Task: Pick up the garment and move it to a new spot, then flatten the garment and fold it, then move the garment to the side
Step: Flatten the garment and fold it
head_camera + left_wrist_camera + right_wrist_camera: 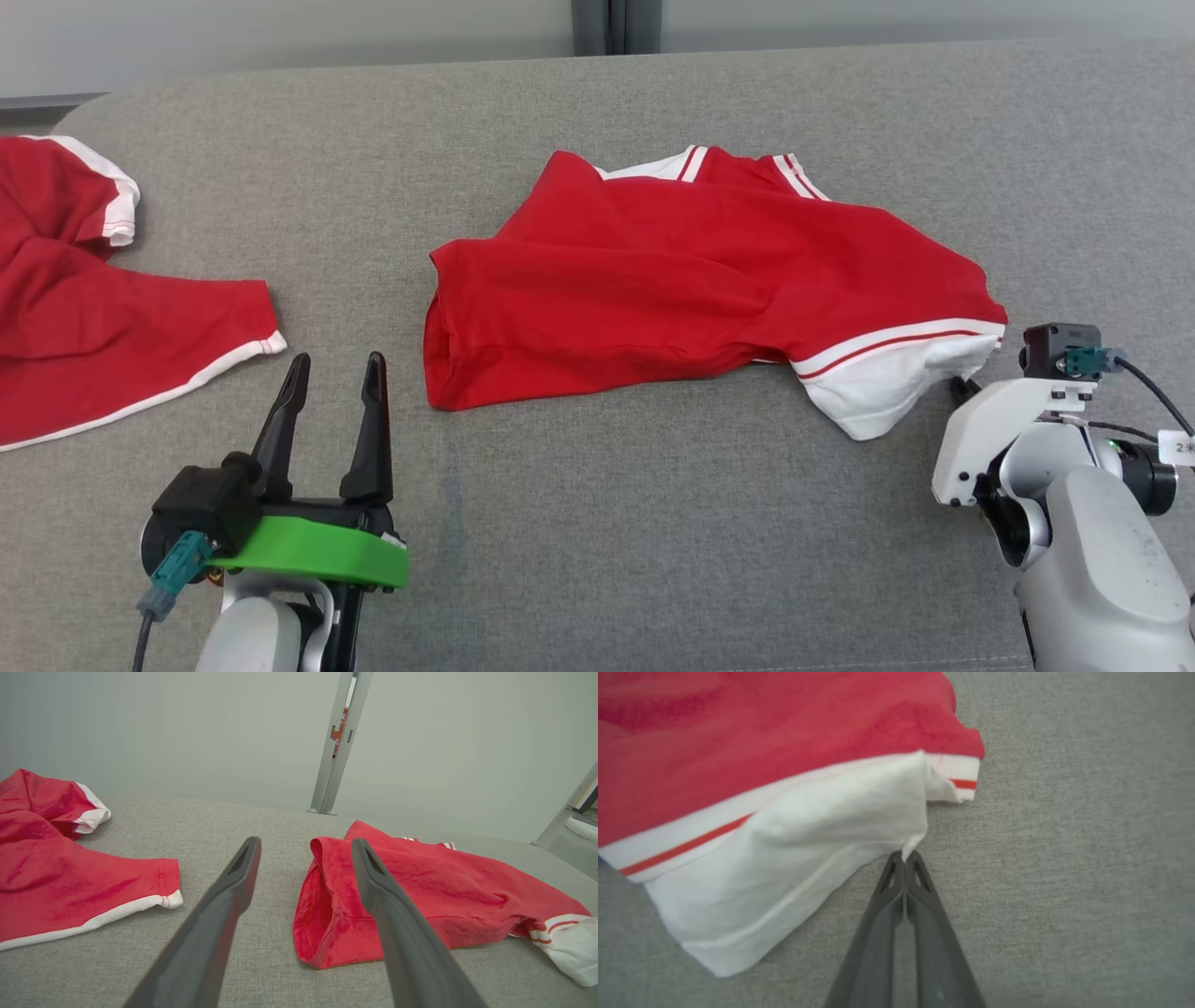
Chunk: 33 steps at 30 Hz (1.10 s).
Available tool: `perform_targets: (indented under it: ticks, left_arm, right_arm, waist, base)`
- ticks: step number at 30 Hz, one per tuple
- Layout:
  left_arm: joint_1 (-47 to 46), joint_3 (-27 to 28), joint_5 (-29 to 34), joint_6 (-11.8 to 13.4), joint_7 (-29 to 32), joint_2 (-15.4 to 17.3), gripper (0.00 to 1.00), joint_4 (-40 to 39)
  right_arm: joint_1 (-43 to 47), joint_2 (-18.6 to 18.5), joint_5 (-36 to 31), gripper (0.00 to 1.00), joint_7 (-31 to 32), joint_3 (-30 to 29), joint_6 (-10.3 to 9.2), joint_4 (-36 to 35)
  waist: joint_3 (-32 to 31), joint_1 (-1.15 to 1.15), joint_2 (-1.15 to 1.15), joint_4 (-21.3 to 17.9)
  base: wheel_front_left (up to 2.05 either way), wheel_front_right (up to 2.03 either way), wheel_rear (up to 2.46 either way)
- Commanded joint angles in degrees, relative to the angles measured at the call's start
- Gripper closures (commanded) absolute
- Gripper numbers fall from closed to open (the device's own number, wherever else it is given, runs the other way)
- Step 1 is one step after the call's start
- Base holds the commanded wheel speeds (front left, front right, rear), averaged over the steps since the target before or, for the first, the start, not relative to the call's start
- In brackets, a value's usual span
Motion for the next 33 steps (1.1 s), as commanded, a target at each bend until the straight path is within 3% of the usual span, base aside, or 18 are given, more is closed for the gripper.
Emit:
perform_targets:
  ticks: [1,6,14,15,16,21,33]
  left_arm:
    - [-0.1,0.3,0.0,-0.3,0.0,0.1,0.0,0.0]
    - [1.2,0.7,0.0,-0.3,0.0,-0.1,0.0,0.2]
    - [2.4,1.2,-0.2,-0.3,0.0,-0.4,0.0,0.2]
    - [2.5,1.3,-0.2,-0.3,0.0,-0.4,0.0,0.2]
    - [2.6,1.4,-0.1,-0.3,0.0,-0.5,0.0,0.2]
    - [3.1,1.4,0.1,-0.3,0.0,-0.6,0.0,0.8]
    - [5.5,3.0,0.4,-0.3,0.0,-1.1,0.0,1.6]
  right_arm:
    - [1.8,-0.2,0.7,1.0,-1.0,-0.1,-0.01,-1.0]
    - [8.5,0.4,3.5,1.0,-2.3,0.4,-0.01,-9.8]
    - [21.1,1.7,6.4,1.0,3.5,-1.0,-0.01,-25.6]
    - [22.0,1.7,6.5,0.58,3.9,-1.5,-0.01,-27.0]
    - [22.7,1.7,6.1,0.0,4.1,-2.0,-0.01,-27.9]
    - [23.4,1.8,4.3,0.0,0.2,-2.2,-0.01,-30.2]
    - [21.3,1.9,0.2,0.0,-19.2,2.3,-0.01,-31.0]
  waist:
    - [-0.4,0.0,0.0,-0.1]
    - [-1.8,0.0,0.0,-0.6]
    - [-3.3,0.0,0.0,-1.5]
    - [-3.4,0.0,0.0,-1.6]
    - [-3.5,0.0,0.0,-1.8]
    - [-4.4,0.0,0.0,-1.9]
    - [-7.8,0.0,0.0,-1.7]
  base:
    - [0.0,0.0,0.0]
    - [0.0,0.0,0.0]
    - [0.0,0.0,0.0]
    - [0.0,0.0,0.0]
    - [0.0,0.0,0.0]
    - [0.0,0.0,0.0]
    - [0.0,0.0,0.0]
